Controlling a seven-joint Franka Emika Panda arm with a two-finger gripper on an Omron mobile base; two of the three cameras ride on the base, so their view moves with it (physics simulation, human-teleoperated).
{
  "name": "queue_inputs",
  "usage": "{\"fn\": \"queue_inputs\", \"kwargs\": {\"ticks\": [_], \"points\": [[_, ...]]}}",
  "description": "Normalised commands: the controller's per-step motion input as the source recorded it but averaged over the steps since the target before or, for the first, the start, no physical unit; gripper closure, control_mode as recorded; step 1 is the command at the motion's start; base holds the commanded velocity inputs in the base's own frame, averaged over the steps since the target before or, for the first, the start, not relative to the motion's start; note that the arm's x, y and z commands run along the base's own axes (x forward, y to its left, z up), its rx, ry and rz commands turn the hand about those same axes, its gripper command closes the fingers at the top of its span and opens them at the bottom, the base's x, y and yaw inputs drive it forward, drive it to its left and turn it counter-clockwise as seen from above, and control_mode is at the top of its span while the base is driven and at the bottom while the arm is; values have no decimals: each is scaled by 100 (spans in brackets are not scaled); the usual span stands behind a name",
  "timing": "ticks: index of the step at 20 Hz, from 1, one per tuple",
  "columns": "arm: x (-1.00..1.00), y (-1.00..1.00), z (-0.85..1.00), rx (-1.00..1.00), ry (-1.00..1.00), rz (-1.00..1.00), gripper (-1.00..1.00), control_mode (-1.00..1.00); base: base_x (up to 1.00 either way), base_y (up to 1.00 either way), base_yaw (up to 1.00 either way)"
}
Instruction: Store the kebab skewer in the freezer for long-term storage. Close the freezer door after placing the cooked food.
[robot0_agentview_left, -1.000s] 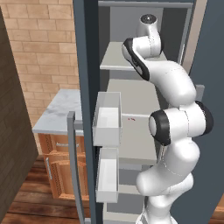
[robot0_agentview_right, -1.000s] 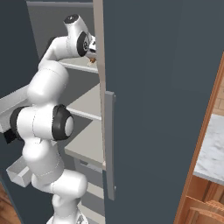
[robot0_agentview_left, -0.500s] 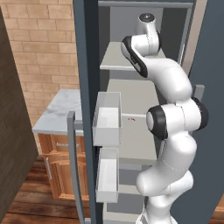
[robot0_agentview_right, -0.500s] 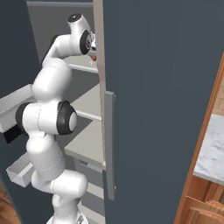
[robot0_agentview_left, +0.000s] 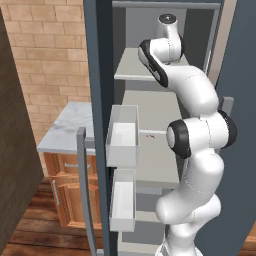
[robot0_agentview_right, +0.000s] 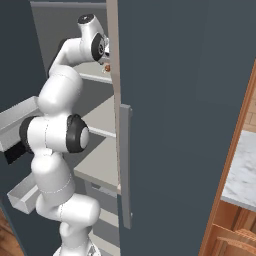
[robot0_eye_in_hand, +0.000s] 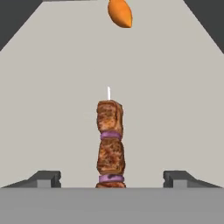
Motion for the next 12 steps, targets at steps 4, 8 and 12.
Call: {"fn": "queue_inputs", "kwargs": {"ticks": [4,8,12], "points": [[-7,0,0,0,0,0,-100,-100,0,0,0],[-40,13,0,-1,-11,0,-100,-100,0,0,0],[-63,5,0,-7,-15,0,-100,-100,0,0,0]]}}
